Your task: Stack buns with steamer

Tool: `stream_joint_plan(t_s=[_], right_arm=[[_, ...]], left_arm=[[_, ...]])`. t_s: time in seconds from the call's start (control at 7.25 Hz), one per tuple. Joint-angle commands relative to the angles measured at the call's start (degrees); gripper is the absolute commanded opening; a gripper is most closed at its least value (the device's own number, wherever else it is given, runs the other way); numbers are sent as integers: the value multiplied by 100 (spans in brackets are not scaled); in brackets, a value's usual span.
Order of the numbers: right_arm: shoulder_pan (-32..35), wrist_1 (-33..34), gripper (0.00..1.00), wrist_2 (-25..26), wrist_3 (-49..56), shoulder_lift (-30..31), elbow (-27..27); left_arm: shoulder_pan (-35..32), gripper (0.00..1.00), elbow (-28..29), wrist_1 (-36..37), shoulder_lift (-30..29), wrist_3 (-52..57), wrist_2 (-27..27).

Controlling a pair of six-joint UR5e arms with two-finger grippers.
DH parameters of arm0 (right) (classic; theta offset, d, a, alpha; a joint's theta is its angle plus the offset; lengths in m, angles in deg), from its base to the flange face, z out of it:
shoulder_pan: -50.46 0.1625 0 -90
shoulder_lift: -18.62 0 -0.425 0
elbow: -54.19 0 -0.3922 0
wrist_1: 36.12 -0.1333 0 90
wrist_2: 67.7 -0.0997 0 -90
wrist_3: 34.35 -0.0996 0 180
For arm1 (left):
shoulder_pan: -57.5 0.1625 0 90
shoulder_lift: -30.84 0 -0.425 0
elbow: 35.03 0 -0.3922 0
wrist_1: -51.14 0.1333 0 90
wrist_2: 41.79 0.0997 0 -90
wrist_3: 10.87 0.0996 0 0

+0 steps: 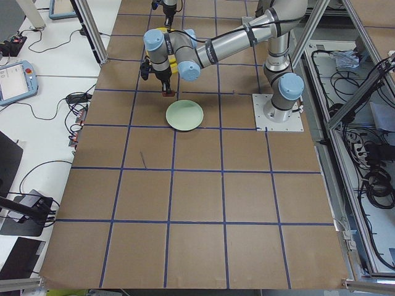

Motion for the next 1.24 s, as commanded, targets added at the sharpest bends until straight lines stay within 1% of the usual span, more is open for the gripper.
stream_joint_plan(t_s=[0.0,0.55,1.1], right_arm=[[40,-10,9,3,1,-37,-30],[67,-54,14,11,54,-81,-12],[58,-63,14,64,98,-73,-12]], left_arm=[[-4,0,9,3,0,-3,0],[-4,0,18,3,0,-3,0],[-4,0,18,3,0,-3,0]])
